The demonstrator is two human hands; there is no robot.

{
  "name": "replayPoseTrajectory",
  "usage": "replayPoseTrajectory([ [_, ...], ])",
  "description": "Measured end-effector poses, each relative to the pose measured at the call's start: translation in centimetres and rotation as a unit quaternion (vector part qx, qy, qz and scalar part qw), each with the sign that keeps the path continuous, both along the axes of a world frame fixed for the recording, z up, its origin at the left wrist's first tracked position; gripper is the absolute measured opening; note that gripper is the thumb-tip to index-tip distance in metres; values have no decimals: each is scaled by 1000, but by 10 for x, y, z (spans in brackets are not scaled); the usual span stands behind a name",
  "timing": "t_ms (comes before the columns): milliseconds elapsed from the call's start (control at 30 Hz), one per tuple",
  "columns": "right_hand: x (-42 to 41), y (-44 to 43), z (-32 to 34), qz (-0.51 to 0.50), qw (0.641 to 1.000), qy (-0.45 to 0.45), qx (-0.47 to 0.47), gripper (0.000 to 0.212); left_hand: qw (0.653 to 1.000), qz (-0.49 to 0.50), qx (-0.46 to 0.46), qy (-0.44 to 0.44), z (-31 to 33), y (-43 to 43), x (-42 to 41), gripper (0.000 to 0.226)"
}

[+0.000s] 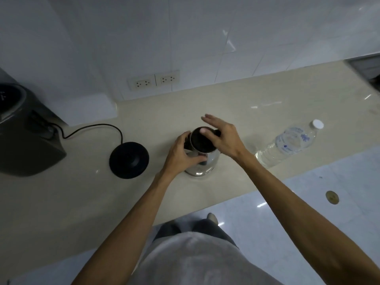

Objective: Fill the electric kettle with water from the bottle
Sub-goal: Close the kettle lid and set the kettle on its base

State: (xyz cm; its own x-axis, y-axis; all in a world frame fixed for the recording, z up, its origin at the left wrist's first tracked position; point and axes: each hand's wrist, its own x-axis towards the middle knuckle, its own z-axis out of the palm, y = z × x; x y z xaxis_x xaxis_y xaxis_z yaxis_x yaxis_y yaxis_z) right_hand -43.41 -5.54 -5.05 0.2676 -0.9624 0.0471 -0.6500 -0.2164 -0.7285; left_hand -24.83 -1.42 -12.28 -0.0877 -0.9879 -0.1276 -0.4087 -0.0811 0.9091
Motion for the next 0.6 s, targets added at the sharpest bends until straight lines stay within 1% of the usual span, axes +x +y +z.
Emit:
replayPoseTrajectory([
  [33,-10,-3,1,-74,996,-47,9,45,1000,-10,-5,-16,3,-2,0,111],
  [100,-30,-8,-5,-180,978,-93,39,42,998,-36,-22,-49,11,-8,-1,118],
  [200,-57,-7,-25,-248,950,-140,129,43,990,-92,-39,-100,29,-25,-7,121],
  [267,-66,-2,-40,-255,932,-172,193,38,982,-125,-42,-132,36,-35,-12,121],
  [333,-68,2,-52,-244,913,-215,248,40,978,-143,-34,-146,37,-39,-14,121],
  [467,-68,3,-62,-230,885,-278,293,45,988,-111,-15,-108,27,-29,-6,129],
  [500,-67,2,-64,-228,880,-286,303,52,991,-96,-6,-91,23,-25,-1,131],
  [600,-64,0,-75,-229,856,-307,348,80,996,-65,32,-52,9,-13,11,132],
])
